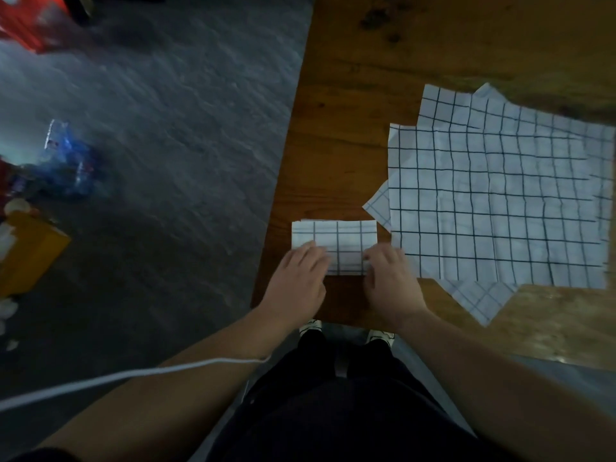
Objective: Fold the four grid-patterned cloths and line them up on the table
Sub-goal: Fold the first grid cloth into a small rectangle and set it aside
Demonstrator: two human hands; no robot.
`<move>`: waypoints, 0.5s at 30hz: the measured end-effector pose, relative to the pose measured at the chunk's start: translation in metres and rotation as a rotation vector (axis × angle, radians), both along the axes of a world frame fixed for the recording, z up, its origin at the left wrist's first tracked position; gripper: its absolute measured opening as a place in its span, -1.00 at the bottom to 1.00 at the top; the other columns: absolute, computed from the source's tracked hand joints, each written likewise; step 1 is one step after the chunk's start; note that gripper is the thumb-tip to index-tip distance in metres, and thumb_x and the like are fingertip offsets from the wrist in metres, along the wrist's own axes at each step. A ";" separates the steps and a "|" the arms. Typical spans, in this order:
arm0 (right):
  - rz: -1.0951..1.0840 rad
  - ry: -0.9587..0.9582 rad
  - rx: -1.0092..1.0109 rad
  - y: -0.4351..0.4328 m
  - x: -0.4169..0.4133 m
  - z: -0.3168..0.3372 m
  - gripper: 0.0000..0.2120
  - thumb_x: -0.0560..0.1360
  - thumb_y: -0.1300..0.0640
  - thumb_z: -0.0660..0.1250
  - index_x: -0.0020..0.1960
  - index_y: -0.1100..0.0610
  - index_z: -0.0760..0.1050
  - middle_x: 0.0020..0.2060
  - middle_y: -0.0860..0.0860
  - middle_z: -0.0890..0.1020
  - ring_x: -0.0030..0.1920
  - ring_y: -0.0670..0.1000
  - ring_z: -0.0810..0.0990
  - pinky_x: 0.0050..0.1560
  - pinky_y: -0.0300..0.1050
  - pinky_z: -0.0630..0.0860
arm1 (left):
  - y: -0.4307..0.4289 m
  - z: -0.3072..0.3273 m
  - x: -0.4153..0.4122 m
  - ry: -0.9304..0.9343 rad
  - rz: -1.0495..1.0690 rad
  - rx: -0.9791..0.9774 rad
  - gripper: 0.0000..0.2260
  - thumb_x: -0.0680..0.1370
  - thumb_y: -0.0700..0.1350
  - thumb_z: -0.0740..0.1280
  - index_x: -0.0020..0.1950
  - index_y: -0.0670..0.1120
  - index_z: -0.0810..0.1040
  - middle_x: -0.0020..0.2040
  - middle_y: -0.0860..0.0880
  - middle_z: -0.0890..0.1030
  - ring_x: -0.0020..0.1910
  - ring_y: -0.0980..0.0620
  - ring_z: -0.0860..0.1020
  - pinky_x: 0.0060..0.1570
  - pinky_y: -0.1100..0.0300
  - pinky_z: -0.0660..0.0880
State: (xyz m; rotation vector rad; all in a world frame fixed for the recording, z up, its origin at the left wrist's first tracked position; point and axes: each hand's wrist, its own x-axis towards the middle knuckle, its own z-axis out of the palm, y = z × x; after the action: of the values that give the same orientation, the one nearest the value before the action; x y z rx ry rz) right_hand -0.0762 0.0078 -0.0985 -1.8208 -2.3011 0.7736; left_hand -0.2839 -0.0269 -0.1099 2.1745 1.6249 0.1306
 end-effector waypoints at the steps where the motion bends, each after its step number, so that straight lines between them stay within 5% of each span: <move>1: 0.108 -0.036 -0.001 -0.007 0.001 -0.003 -0.71 0.58 0.18 0.23 0.29 0.09 0.45 0.25 0.01 0.49 0.27 0.00 0.41 0.34 0.02 0.43 | -0.004 -0.006 0.005 0.036 -0.037 0.000 -0.52 0.63 -0.05 0.21 0.56 -0.09 0.29 0.57 -0.10 0.29 0.59 -0.08 0.14 0.58 -0.07 0.03; 6: 0.216 -0.206 -0.112 -0.013 0.005 -0.017 -0.47 0.65 0.03 0.11 0.60 0.08 0.17 0.59 0.01 0.20 0.60 0.02 0.06 0.59 0.09 0.07 | -0.010 -0.030 0.011 0.177 -0.059 -0.031 -0.38 0.61 0.13 0.16 0.62 -0.12 0.19 0.61 -0.14 0.22 0.62 -0.14 0.08 0.57 -0.10 -0.01; 12: 0.261 -0.270 -0.121 -0.017 0.009 -0.022 -0.38 0.66 -0.04 0.06 0.65 0.05 -0.05 0.64 -0.01 -0.02 0.62 -0.01 -0.18 0.61 0.10 -0.10 | -0.019 -0.036 0.010 0.209 -0.165 0.008 -0.34 0.61 0.19 0.12 0.63 -0.10 0.13 0.63 -0.19 0.15 0.62 -0.19 0.05 0.57 -0.21 0.03; 15: 0.287 -0.318 -0.130 -0.018 0.012 -0.027 -0.35 0.62 -0.14 -0.13 0.65 0.03 -0.16 0.64 -0.02 -0.13 0.60 -0.04 -0.27 0.60 0.11 -0.17 | -0.030 -0.040 0.008 0.215 -0.183 0.009 -0.33 0.61 0.21 0.08 0.64 -0.12 0.14 0.63 -0.17 0.17 0.62 -0.18 0.07 0.55 -0.22 0.09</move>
State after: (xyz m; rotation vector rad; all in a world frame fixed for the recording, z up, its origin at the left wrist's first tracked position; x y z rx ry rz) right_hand -0.0642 -0.0105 -0.1251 -1.8009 -2.8233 0.7269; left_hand -0.2764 -0.0571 -0.1504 2.3999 1.5253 -0.1541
